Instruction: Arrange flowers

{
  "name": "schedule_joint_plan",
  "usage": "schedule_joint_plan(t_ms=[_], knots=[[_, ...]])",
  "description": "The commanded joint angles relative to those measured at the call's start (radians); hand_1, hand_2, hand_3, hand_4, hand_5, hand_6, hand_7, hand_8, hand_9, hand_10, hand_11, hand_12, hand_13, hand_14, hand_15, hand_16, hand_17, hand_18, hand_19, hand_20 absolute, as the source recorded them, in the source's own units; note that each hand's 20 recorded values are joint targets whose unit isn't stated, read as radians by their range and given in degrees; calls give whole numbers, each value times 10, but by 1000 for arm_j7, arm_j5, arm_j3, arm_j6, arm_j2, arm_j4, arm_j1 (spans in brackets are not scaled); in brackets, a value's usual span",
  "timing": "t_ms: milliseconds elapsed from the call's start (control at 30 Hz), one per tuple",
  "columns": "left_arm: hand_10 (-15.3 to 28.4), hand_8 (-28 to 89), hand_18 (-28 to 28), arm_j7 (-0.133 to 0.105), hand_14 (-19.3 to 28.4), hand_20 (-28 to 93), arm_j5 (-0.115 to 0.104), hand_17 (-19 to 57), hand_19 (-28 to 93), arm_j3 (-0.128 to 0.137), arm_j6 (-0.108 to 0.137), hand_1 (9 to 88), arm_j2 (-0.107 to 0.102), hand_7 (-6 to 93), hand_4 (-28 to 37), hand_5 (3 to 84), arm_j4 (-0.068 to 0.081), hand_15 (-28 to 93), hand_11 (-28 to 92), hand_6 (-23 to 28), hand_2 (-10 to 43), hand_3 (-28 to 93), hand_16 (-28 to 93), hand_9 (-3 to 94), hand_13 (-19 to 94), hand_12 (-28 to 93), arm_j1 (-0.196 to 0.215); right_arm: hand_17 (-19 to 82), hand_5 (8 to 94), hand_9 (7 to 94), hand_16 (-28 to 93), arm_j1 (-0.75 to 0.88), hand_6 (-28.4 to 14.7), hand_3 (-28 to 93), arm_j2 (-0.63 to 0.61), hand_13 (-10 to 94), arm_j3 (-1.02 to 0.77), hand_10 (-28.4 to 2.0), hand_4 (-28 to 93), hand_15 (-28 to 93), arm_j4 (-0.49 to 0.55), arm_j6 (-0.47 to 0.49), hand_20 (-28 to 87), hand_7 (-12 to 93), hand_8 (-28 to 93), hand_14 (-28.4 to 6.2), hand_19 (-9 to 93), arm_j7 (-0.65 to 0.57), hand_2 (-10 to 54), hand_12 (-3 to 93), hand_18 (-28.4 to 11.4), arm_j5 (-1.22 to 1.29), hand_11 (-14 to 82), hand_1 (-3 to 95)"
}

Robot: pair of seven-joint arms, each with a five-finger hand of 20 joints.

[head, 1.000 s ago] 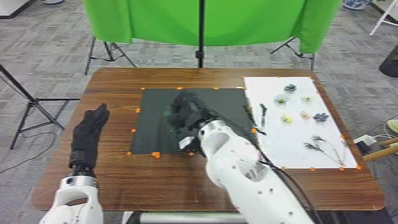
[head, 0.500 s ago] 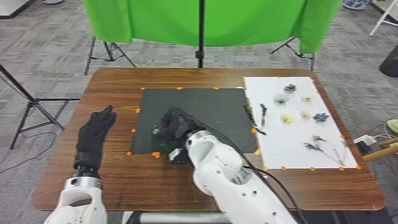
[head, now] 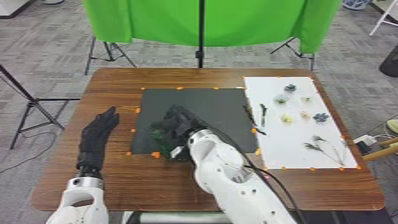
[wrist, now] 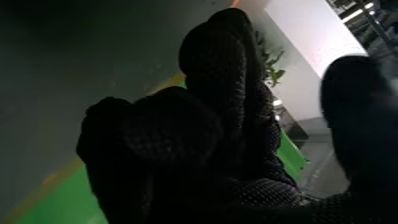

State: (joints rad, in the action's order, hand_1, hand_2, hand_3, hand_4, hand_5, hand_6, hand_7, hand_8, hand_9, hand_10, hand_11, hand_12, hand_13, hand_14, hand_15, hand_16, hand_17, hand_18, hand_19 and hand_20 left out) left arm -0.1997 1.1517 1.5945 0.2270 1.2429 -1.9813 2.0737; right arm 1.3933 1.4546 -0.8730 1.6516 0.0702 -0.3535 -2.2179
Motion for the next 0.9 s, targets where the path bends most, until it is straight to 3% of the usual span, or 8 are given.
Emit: schedule_joint_plan(t_ms=[33,133,333,567,900], knots=[[118,-62,115,13,133,175,0,34,10,18,-13,162,16,37,-283,414,-13,80,81,53,73,614,15,419,299,80,38,694,769,857,299,56,-50,679,-200,937,-29,-155,74,592,197,194,567,202,-71,-42,932,-20,95,268,-117,-19,451,207],[119,-62,116,15,133,175,1,35,10,23,-12,163,14,37,-283,414,-18,80,81,53,72,612,16,419,300,81,47,694,748,862,303,74,-53,695,-232,937,-29,-158,140,602,236,264,579,156,-75,-45,932,-36,105,269,-120,-11,450,204],[120,-62,117,26,135,177,8,35,10,17,-29,165,14,37,-283,414,-16,80,83,53,72,611,18,421,301,85,37,694,734,868,302,82,-52,701,-211,937,-6,-158,152,614,235,309,597,144,-77,-47,932,-52,116,272,-125,25,452,200],[119,-62,117,31,135,178,7,35,10,14,-29,169,15,38,-283,413,-13,82,86,52,72,608,21,422,304,89,29,694,724,867,300,84,-53,705,-165,937,15,-158,157,615,215,347,602,140,-76,-47,932,-60,115,274,-126,83,453,203],[118,-62,118,33,136,182,6,35,11,7,-27,172,19,39,-283,412,-12,84,88,51,68,613,26,423,308,95,28,688,706,865,308,35,-54,709,-96,937,27,-160,151,607,140,330,603,132,-75,-51,932,-90,128,276,-128,150,451,215]])
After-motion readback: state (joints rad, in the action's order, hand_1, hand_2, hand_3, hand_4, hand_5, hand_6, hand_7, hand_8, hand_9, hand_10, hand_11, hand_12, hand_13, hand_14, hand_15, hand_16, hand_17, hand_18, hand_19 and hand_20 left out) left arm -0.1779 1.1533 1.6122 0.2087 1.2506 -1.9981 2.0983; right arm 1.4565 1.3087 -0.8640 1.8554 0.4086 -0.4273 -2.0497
